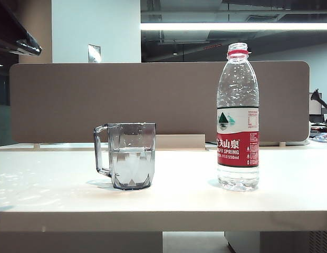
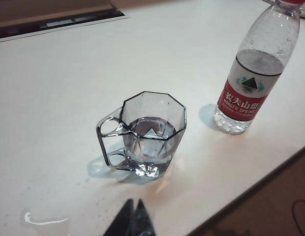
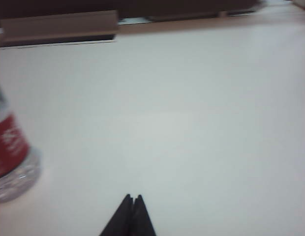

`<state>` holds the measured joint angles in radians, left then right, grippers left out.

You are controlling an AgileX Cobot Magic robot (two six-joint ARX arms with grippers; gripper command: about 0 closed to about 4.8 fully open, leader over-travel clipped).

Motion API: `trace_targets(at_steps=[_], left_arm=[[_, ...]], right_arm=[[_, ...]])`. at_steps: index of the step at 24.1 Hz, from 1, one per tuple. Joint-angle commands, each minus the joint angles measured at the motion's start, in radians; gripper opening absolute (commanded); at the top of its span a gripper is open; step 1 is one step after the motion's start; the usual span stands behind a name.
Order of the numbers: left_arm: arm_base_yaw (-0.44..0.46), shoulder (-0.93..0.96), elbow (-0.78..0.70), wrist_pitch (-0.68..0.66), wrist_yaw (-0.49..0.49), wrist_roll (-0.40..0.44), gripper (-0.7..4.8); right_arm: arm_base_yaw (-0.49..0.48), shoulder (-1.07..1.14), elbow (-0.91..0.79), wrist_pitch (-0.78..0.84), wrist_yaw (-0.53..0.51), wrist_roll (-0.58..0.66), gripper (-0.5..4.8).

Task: Pick up the mineral water bottle on the table and pour water into the mug until it's half full.

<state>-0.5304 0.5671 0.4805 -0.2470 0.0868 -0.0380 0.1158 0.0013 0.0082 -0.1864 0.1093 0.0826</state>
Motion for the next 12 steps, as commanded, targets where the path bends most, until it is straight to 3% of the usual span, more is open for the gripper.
trace_targets(at_steps=[1,12], left_arm=[[-0.001,-0.002,0.003,0.009,0.004,0.004,-0.04],[-0.001,-0.002,0.003,0.009,0.004,0.004,-0.04]], right_arm=[[-0.071,-0.001,-0.005,0.008,0.001,0.003,-0.01],[-0.091,-0.001,-0.006,0.013,0.016,0.003,-0.01]])
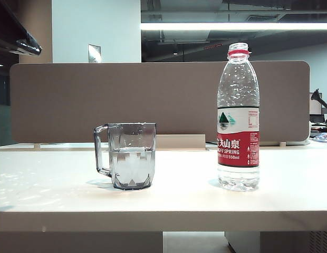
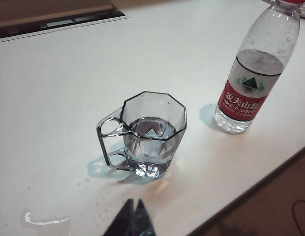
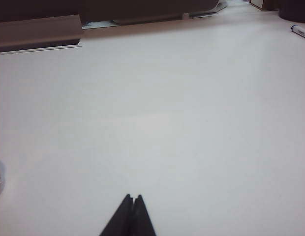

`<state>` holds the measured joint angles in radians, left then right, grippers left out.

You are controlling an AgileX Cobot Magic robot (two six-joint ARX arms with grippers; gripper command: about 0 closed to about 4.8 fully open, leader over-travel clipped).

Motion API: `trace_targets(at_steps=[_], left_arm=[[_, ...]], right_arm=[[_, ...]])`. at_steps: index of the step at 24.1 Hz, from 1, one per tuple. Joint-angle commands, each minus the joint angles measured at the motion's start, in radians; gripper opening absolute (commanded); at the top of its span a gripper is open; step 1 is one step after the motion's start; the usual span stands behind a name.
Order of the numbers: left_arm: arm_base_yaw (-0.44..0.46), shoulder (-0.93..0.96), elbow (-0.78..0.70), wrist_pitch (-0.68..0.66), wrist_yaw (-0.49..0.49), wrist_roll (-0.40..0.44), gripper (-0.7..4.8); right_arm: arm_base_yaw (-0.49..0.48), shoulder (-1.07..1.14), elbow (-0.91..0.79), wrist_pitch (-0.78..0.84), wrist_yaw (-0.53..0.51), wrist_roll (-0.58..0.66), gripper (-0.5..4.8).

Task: Pick up the mineral water bottle on the table and pour water into the mug until it's half full.

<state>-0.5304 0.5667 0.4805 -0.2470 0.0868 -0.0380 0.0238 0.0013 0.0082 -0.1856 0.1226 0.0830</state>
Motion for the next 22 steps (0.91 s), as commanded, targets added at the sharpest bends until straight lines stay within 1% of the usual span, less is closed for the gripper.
trace_targets(at_steps=[1,16,22], left_arm=[[-0.001,-0.001,0.003,0.009,0.004,0.004,-0.04],[-0.001,-0.001,0.003,0.009,0.002,0.004,-0.04],[-0.001,-0.001,0.003,0.010,-0.027,0.004,-0.04]], right_arm=[[0.001,-0.001,-0.006,0.012,0.002,0.003,0.00],[0.001,-0.001,-0.006,0.012,0.002,0.003,-0.01],[0.001,-0.001,-0.006,0.012,0.002,0.003,-0.01]])
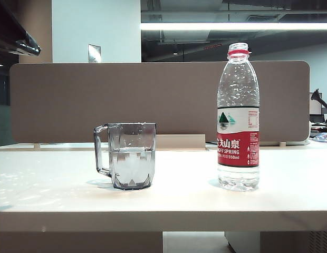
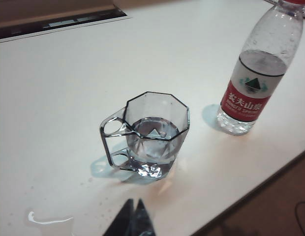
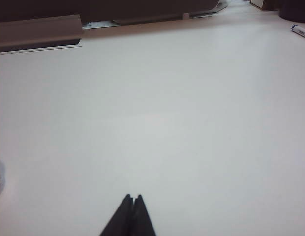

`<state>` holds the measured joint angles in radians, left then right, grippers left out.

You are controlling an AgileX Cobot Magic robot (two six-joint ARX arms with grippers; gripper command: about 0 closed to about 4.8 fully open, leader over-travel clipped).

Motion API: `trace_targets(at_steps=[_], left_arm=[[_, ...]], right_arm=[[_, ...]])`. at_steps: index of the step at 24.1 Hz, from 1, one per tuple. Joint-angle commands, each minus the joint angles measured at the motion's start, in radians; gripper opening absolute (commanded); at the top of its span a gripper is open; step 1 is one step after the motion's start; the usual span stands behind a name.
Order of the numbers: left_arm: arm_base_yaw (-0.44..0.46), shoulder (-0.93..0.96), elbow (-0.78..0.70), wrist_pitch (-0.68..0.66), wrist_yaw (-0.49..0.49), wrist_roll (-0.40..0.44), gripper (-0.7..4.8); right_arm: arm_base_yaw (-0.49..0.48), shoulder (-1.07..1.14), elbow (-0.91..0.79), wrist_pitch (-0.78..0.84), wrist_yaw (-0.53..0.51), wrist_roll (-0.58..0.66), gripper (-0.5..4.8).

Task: Pick up the mineral water bottle on the table and pour water into the mug until it's half full.

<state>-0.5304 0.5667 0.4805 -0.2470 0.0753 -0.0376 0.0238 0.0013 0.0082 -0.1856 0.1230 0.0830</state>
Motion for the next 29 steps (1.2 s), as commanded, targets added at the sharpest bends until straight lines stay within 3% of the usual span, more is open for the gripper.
trace_targets(at_steps=[1,10,24,29], left_arm=[[-0.001,-0.001,0.003,0.010,-0.047,0.004,-0.04],[-0.001,-0.006,-0.066,0.069,-0.078,0.034,-0.04],[-0.001,-0.163,-0.462,0.473,-0.235,-0.029,-0.01],[0.006,-0.187,-0.472,0.358,-0.338,-0.003,-0.01]], right_arm=[[0.001,-0.001,-0.006,0.011,0.002,0.003,0.00],[0.001,-0.001,-0.006,0.011,0.002,0.003,-0.01],[0.001,-0.001,-0.006,0.011,0.002,0.003,-0.01],[0.000,-0.001,-0.006,0.011,0.002,0.003,0.00]])
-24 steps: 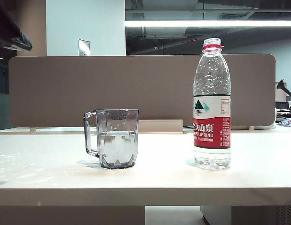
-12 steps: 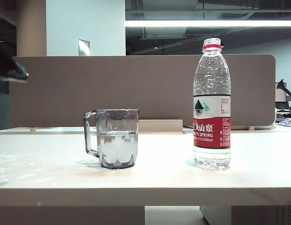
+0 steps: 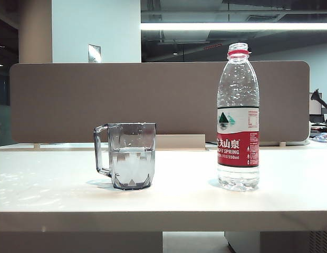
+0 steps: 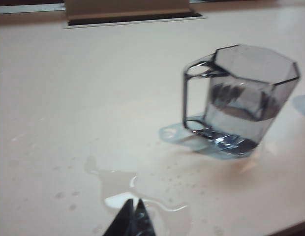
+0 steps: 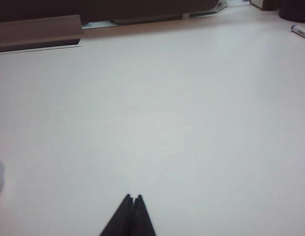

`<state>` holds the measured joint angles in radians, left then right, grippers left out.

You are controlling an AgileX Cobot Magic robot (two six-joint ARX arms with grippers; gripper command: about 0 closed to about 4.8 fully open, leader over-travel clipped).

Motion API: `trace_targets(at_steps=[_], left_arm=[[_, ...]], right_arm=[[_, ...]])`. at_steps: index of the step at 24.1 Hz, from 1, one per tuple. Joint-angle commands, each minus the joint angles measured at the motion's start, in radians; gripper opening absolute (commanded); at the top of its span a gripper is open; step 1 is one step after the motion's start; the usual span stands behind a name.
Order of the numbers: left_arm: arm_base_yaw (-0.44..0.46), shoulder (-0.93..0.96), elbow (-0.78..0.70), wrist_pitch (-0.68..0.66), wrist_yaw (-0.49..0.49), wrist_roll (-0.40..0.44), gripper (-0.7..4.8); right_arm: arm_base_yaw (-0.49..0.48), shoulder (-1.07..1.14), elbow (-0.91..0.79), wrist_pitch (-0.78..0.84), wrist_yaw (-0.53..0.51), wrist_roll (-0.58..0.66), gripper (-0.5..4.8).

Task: Pick up the mineral water bottle on the table and pour water into the mug until it's half full.

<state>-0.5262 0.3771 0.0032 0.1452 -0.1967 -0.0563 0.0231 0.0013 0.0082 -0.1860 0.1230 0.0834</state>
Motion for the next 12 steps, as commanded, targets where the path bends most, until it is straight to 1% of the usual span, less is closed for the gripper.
trace_targets(at_steps=[1,5,8,10,11,12], left_arm=[[0.002,0.002,0.005,-0.050,-0.090,0.014,-0.01],[0.002,0.002,0.005,-0.137,-0.194,-0.042,-0.01],[0.002,0.002,0.005,-0.172,-0.222,-0.053,-0.01],[0.002,0.002,0.005,-0.166,-0.238,-0.056,-0.01],[0.002,0.002,0.005,-0.161,-0.240,-0.064,-0.01],[0.002,0.002,0.005,-0.160,-0.246,-0.089,-0.01]], right_arm=[[0.001,-0.001,-0.006,0.011,0.002,0.002,0.00],[0.001,-0.001,-0.006,0.011,0.002,0.002,-0.01],[0.001,-0.001,-0.006,0.011,0.002,0.002,-0.01],[0.001,-0.001,-0.006,0.011,0.002,0.002,-0.01],[0.001,-0.001,-0.006,0.011,0.002,0.002,-0.01],[0.001,-0.001,-0.006,0.011,0.002,0.002,-0.01]])
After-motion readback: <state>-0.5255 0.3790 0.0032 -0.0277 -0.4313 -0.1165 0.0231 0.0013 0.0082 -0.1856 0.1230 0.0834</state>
